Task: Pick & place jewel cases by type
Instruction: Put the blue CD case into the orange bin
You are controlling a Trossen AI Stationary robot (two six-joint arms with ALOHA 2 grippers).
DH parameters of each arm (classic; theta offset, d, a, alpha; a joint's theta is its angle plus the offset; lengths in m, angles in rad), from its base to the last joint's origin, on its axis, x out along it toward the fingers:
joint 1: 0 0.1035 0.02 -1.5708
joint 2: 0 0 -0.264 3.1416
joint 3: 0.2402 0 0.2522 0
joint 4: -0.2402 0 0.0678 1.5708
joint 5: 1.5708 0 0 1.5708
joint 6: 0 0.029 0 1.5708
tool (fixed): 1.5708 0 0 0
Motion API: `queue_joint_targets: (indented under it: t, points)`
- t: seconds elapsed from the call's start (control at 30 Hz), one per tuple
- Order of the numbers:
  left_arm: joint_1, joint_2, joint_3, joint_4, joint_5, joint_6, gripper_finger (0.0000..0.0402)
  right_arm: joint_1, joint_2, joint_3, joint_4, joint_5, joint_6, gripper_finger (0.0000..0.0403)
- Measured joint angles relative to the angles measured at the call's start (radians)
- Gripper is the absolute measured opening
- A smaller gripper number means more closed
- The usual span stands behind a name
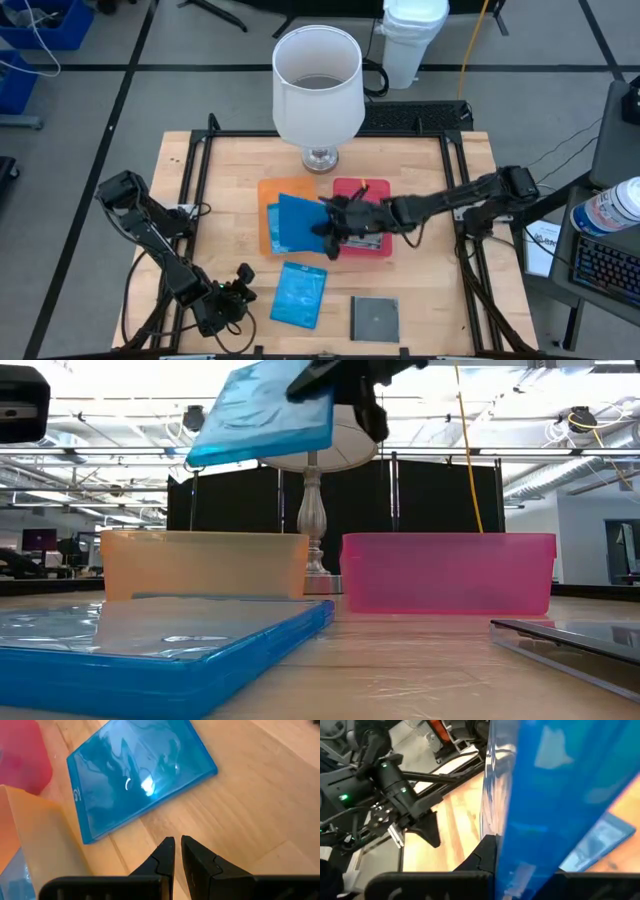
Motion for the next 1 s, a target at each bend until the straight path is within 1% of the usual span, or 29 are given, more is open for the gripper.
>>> queue_joint_targets:
  t: [0.13,0.27,0.37,0.47,0.53,0.77,0.83,0.9,1.0]
  points:
    - [0.0,0.0,0.0,0.001,0.0,0.025,0.0042,-0.071,0.037,0.065,-0.002,-0.09,-0.066,0.0004]
    - [0.0,0.0,0.0,0.0,0.0,0.045,0.0042,-0.121,0.129,0.185,-0.124,-0.176,-0.125,0.0004]
    - [0.001,0.0,0.0,-0.001,0.0,0.036,0.0042,-0.143,0.192,0.262,-0.275,-0.182,-0.14,0.0004]
    - [0.008,0.0,0.0,-0.001,0.0,0.034,0.0042,-0.166,0.226,0.283,-0.299,-0.207,-0.129,0.0004]
    - [0.013,0.0,0.0,-0.003,0.0,0.024,0.0042,-0.183,0.243,0.284,-0.257,-0.231,-0.116,0.0004]
    - [0.013,0.0,0.0,0.001,0.0,-0.011,0.0042,-0.223,0.263,0.283,-0.247,-0.258,-0.107,0.0004]
    - [0.013,0.0,0.0,0.001,0.0,-0.019,0.0042,-0.227,0.287,0.286,-0.199,-0.276,-0.101,0.0004]
    - [0.013,0.0,0.0,0.0,0.0,-0.025,0.0042,-0.227,0.304,0.284,-0.201,-0.303,-0.1,0.0004]
    - [0.013,0.0,0.0,0.002,0.0,-0.026,0.0042,-0.227,0.344,0.284,-0.164,-0.308,-0.098,0.0004]
